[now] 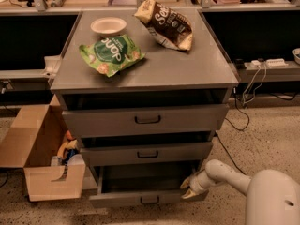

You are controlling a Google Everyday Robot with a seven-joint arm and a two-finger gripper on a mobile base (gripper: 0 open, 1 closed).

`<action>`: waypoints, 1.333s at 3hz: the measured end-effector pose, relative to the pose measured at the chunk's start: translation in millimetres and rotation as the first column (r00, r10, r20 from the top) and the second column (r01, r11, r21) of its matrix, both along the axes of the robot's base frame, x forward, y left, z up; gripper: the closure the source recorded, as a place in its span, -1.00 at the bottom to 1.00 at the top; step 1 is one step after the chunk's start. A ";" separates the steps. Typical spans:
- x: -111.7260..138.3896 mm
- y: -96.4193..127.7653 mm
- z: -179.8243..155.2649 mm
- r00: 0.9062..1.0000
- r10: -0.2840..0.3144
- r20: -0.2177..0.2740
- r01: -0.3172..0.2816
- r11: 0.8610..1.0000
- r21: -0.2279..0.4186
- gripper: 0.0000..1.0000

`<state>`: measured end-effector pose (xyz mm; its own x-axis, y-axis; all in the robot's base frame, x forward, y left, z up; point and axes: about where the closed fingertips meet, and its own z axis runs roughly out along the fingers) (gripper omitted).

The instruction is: Open bottom drawer

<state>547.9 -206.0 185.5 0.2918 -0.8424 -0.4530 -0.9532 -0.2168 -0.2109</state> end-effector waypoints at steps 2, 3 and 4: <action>-0.1 0.1 -0.1 1.000 0.000 0.000 0.000 1.000 0.000 -0.53; -0.1 0.1 -0.1 1.000 0.000 0.000 0.000 1.000 0.000 -1.00; -0.1 0.1 -0.1 1.000 0.000 0.000 0.000 1.000 0.000 -1.00</action>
Offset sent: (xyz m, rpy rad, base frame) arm 0.0000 0.0000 0.0000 0.0000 0.0000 0.0000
